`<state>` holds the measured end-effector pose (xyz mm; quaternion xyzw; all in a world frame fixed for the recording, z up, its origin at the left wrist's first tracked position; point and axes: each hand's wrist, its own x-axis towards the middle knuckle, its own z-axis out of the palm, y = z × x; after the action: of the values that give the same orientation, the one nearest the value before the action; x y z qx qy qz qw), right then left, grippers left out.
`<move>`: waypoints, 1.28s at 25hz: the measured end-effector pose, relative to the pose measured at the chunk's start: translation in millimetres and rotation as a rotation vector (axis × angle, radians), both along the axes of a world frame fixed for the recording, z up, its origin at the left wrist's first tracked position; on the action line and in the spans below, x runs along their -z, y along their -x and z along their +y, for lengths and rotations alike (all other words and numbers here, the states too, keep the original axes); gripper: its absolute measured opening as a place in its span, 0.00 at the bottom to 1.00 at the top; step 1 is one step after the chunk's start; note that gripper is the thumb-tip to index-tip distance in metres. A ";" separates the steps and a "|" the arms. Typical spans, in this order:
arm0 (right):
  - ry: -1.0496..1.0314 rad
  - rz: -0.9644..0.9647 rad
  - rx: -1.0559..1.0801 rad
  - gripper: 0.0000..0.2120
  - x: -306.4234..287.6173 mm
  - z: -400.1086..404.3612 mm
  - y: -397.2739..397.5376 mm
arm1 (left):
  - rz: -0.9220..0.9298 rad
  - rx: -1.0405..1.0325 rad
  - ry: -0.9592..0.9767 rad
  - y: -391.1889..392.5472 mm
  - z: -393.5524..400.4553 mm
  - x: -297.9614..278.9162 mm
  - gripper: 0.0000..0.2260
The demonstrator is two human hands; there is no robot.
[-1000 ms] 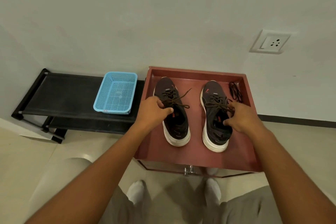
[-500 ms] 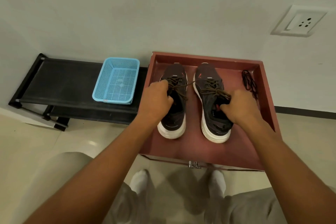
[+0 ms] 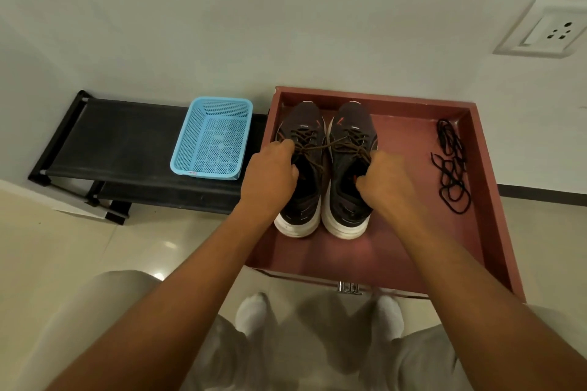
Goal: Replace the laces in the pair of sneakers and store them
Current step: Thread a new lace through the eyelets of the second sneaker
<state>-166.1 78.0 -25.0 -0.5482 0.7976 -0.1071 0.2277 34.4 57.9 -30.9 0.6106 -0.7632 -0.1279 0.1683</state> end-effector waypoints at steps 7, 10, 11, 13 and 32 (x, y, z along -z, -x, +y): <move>-0.064 -0.068 -0.103 0.08 -25.4 7.1 8.3 | 0.038 -0.103 0.037 20.9 17.4 -35.6 0.11; 0.071 0.063 -0.158 0.25 -38.8 13.1 9.5 | -0.091 -0.098 -0.088 39.1 27.3 -48.4 0.18; 0.104 0.123 -0.166 0.30 -41.4 15.7 9.1 | -0.106 -0.087 -0.163 45.0 30.5 -49.2 0.21; 0.182 0.165 -0.170 0.36 -44.0 19.1 6.7 | -0.110 -0.071 -0.301 54.5 33.9 -47.0 0.23; 0.246 0.152 -0.131 0.40 -17.9 20.7 12.0 | -0.050 -0.163 -0.241 70.4 36.2 -34.9 0.09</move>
<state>-178.1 98.7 -7.1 -0.6292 0.7560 -0.1472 0.1041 -36.0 94.1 3.9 0.6893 -0.6942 -0.1893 0.0848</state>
